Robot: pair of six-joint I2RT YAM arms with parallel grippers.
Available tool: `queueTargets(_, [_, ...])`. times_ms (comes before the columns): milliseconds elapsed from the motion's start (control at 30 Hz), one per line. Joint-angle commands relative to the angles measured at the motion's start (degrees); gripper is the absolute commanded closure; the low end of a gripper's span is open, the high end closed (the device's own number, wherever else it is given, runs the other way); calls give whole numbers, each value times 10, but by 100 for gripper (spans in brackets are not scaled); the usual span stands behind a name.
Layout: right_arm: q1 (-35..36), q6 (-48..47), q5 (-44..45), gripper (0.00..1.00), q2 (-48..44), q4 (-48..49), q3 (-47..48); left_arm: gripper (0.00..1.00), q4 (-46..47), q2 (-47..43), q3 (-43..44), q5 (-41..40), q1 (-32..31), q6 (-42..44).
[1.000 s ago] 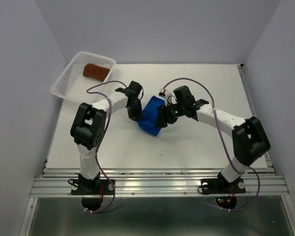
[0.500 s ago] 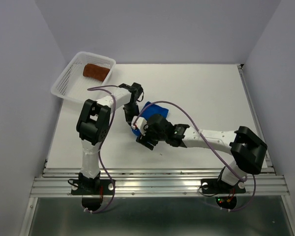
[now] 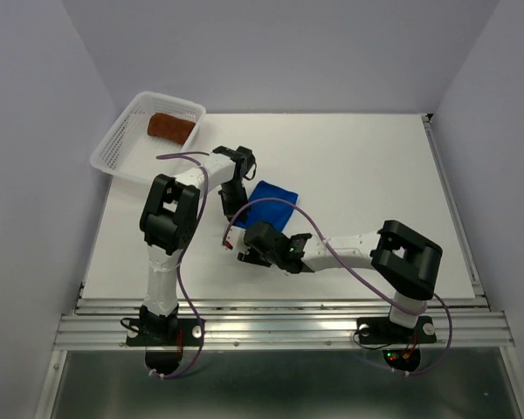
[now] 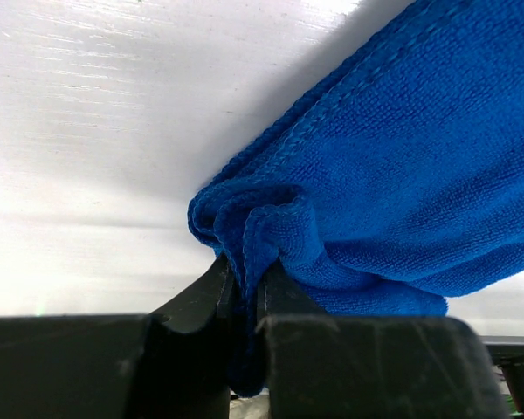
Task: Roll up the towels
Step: Roll the towel
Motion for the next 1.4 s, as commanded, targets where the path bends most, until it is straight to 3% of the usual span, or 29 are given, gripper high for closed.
queueTargets(0, [9,-19,85,59,35,36,-2,100,-37,8,8,-17,8,3])
queueTargets(200, [9,-23,145,97,82,49,-4,100,-37,1,15,-22,12,11])
queueTargets(233, [9,-20,149,99,84,48,-3,100,-37,-1,15,-24,14,11])
queueTargets(300, [9,-5,136,99,79,33,4,93,-34,-7,16,-25,21,12])
queueTargets(333, [9,6,126,99,74,29,4,85,-32,-17,16,-27,24,12])
queueTargets(367, [9,17,100,99,58,23,6,70,-25,-24,18,-28,30,10])
queueTargets(467, [9,82,61,99,26,-43,32,44,-21,-53,28,-47,38,3])
queueTargets(633, [4,173,-50,99,-8,-88,50,22,-13,-102,38,-67,50,-3])
queueTargets(800, [-29,220,-149,99,-23,-113,72,17,-7,-125,31,-96,63,2])
queueTargets(867, [-70,268,-194,99,-30,-115,74,9,10,-143,19,-94,74,0])
queueTargets(1033, [-162,349,-401,99,-20,-105,72,9,50,-183,-16,-80,90,3])
queueTargets(1100, [-181,368,-432,99,-4,-106,76,2,76,-211,-44,-56,90,5])
queueTargets(1200, [-220,404,-552,99,20,-104,87,1,125,-254,-100,-21,90,16])
queueTargets(1367, [-289,461,-653,99,65,-99,112,1,243,-329,-226,78,89,26])
